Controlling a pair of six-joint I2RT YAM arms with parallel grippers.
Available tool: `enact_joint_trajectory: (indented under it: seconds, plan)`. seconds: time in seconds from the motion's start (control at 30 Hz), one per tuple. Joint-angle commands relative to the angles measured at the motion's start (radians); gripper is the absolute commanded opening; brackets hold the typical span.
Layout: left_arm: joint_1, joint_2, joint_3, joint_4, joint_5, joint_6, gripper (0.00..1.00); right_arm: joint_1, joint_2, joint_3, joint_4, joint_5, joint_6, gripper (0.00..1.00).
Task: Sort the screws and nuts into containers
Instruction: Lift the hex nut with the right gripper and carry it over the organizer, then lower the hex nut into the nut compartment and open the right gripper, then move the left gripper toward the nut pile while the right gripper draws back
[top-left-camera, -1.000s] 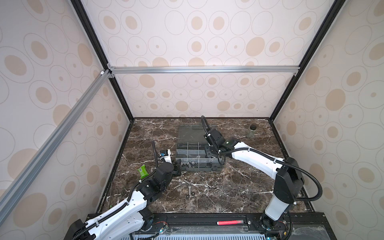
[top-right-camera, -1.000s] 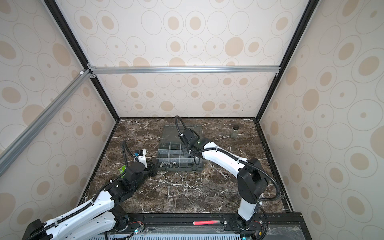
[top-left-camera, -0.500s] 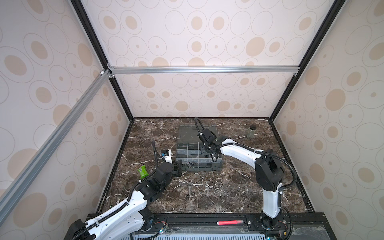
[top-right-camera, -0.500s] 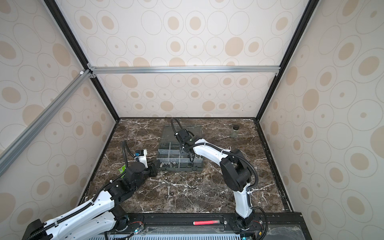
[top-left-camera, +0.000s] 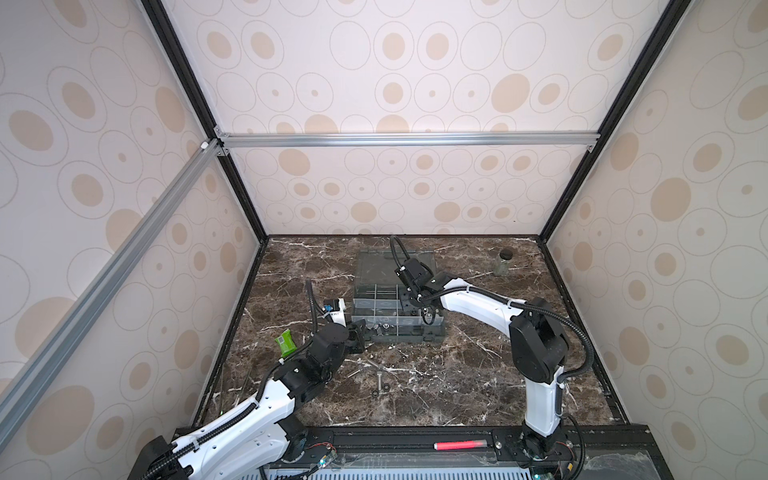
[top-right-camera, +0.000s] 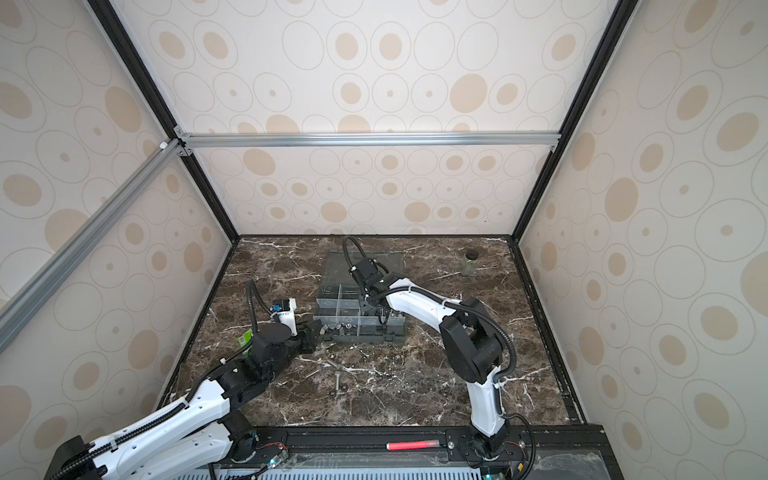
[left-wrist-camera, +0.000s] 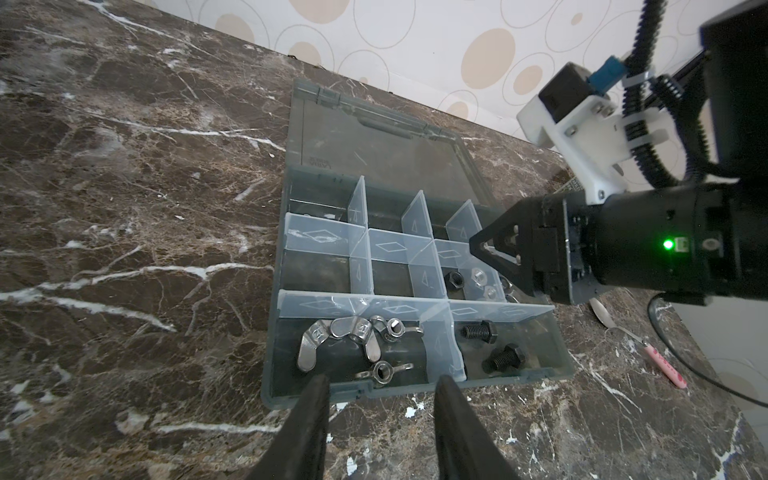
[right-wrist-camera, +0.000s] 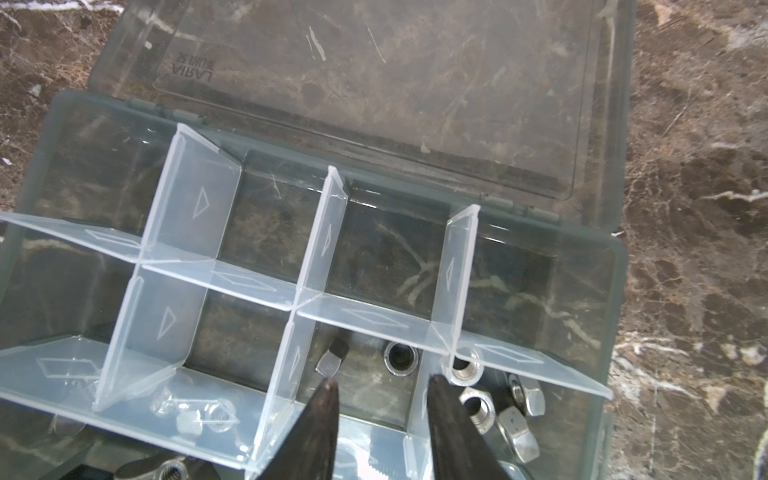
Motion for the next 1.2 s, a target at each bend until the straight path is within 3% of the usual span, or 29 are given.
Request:
enact_joint_trajectory:
  seconds: [0.0, 0.53, 0.9, 1.17]
  plan:
    - [0.007, 0.006, 0.05, -0.028, -0.012, 0.025, 0.42, -0.008, -0.043, -0.029, 0.015, -0.003, 0.019, 0.39]
    - [0.008, 0.03, 0.096, -0.147, 0.019, 0.045, 0.43, -0.022, -0.134, -0.148, 0.095, -0.024, 0.062, 0.4]
    - [0.005, 0.09, 0.124, -0.307, 0.135, 0.008, 0.38, -0.03, -0.188, -0.209, 0.128, -0.026, 0.072, 0.41]
    - [-0.1, 0.095, 0.107, -0.388, 0.161, -0.07, 0.37, -0.043, -0.221, -0.262, 0.15, -0.024, 0.079, 0.41]
